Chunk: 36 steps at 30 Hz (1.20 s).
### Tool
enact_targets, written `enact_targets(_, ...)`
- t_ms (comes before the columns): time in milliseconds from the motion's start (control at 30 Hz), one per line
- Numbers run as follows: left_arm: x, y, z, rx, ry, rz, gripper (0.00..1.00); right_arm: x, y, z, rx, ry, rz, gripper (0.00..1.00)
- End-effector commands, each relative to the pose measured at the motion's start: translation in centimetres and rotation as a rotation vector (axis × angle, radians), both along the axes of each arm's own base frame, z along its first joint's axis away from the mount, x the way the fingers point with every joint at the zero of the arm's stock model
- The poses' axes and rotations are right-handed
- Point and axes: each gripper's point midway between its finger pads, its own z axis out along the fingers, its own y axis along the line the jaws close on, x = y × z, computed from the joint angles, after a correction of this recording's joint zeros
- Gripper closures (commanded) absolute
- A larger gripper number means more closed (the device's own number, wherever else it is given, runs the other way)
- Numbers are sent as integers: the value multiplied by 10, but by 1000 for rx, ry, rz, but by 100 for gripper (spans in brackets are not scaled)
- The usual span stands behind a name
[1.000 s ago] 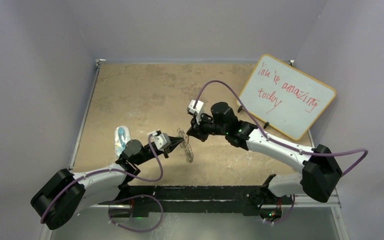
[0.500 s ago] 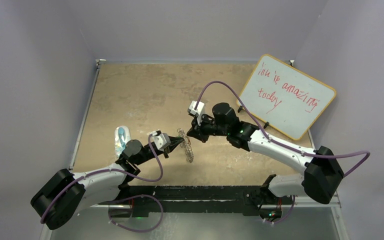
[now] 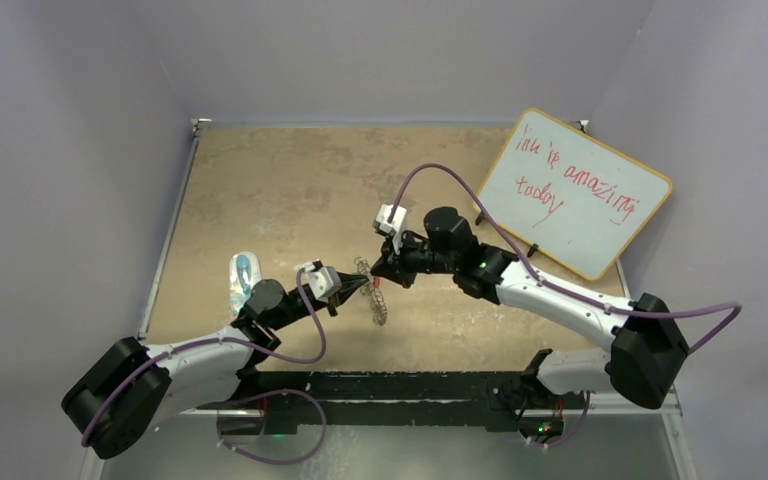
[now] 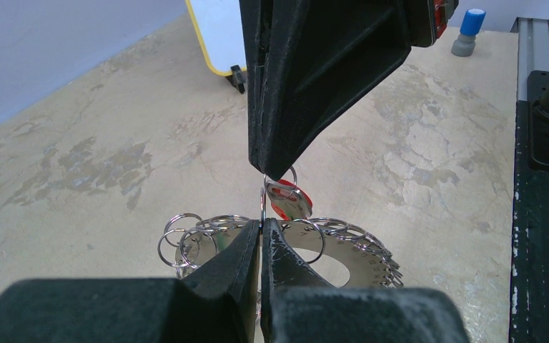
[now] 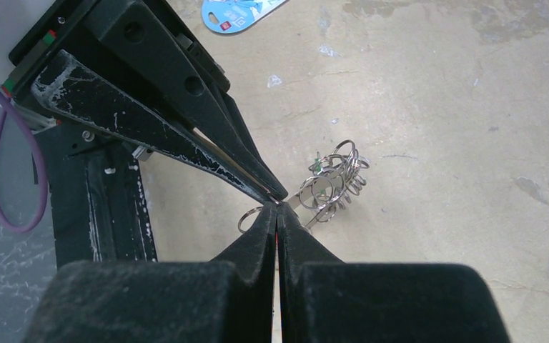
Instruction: Put the keys on the keyring
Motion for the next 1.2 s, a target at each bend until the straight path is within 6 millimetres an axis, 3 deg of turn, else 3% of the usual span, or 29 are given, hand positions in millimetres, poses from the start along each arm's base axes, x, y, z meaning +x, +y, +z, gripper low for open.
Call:
enact_targets(0, 2, -5, 23, -51, -44, -13, 100, 1, 6, 4, 11, -24, 16, 100)
enact_targets(300, 2, -5, 24, -53, -48, -11, 100, 17, -1, -4, -35, -28, -86, 100)
enact_targets(600, 2, -5, 24, -52, -47, -12, 100, 22, -5, -12, -64, -22, -119, 100)
enact_targets(1167, 4, -4, 26, -66, -35, 1, 100, 16, -10, 2, -36, -92, -106, 100)
